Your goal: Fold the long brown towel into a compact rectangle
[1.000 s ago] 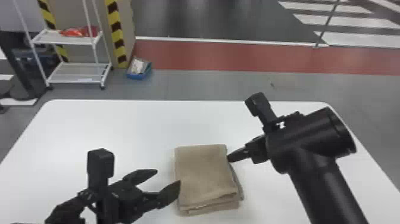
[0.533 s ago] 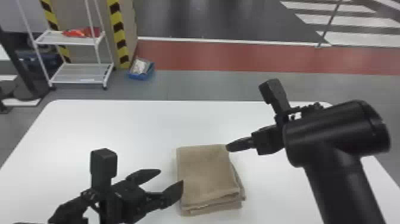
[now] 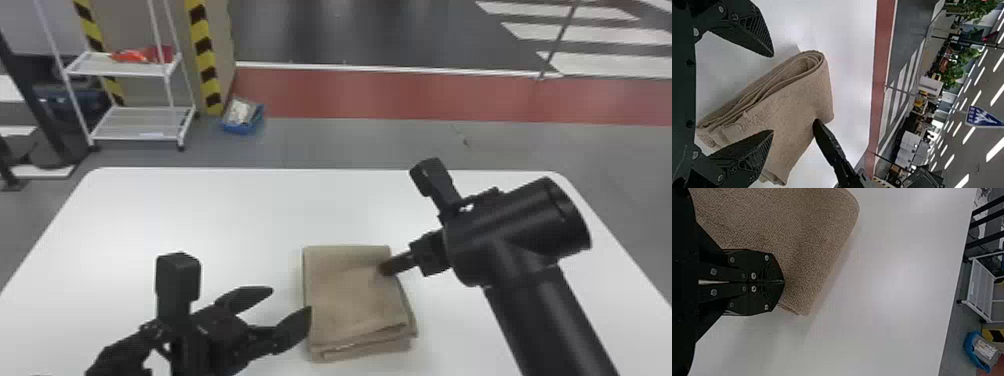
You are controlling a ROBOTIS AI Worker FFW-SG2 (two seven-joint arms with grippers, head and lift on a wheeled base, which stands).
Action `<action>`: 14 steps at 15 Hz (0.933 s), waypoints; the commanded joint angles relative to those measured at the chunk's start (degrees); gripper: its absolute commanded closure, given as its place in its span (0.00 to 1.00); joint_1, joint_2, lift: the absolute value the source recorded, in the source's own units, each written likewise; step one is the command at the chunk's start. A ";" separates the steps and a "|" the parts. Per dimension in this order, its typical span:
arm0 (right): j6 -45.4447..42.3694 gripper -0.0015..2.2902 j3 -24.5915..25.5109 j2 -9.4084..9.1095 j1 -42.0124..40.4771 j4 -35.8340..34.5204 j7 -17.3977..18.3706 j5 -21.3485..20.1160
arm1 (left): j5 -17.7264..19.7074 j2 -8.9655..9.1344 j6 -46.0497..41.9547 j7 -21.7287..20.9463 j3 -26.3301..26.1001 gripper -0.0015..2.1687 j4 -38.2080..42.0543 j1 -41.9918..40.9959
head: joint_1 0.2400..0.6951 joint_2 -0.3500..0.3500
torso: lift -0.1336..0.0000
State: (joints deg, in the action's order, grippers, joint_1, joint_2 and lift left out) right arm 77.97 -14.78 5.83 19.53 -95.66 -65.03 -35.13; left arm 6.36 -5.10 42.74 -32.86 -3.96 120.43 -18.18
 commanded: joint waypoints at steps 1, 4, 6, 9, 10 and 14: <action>-0.14 0.82 0.19 0.06 -0.99 -0.41 0.00 -0.03 | -0.03 0.00 -0.06 0.07 -0.08 0.11 -0.11 0.07 | 1.00 0.40 | 0.07; -1.19 0.82 1.16 0.06 -1.52 -0.58 1.23 0.41 | 0.06 0.09 -0.23 -0.01 0.01 0.11 -0.02 0.25 | 1.00 0.39 | 0.07; -0.66 0.81 5.29 -0.03 -2.92 -7.52 1.67 4.54 | 0.06 0.00 -0.23 -0.01 0.44 0.11 0.33 0.25 | 1.00 0.39 | 0.07; -0.31 0.57 13.81 -0.82 -9.25 -20.53 9.84 17.20 | 0.76 0.00 -0.06 -0.37 1.94 0.11 2.79 -0.54 | 1.00 0.39 | 0.07; -2.77 0.26 16.36 -0.82 -13.03 -23.08 14.94 22.65 | 1.73 0.00 -0.06 -0.37 2.73 0.11 3.59 -1.07 | 1.00 0.39 | 0.07; -31.07 0.03 20.23 -1.70 -31.84 -26.24 36.29 35.57 | 4.54 0.70 -7.97 3.85 5.89 0.06 8.24 -6.60 | 1.00 0.35 | 0.07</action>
State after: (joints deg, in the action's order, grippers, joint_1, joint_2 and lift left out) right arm 57.09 4.54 4.61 -6.57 -121.50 -31.08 -3.37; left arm 9.98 -4.60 39.74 -30.33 0.87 127.10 -22.18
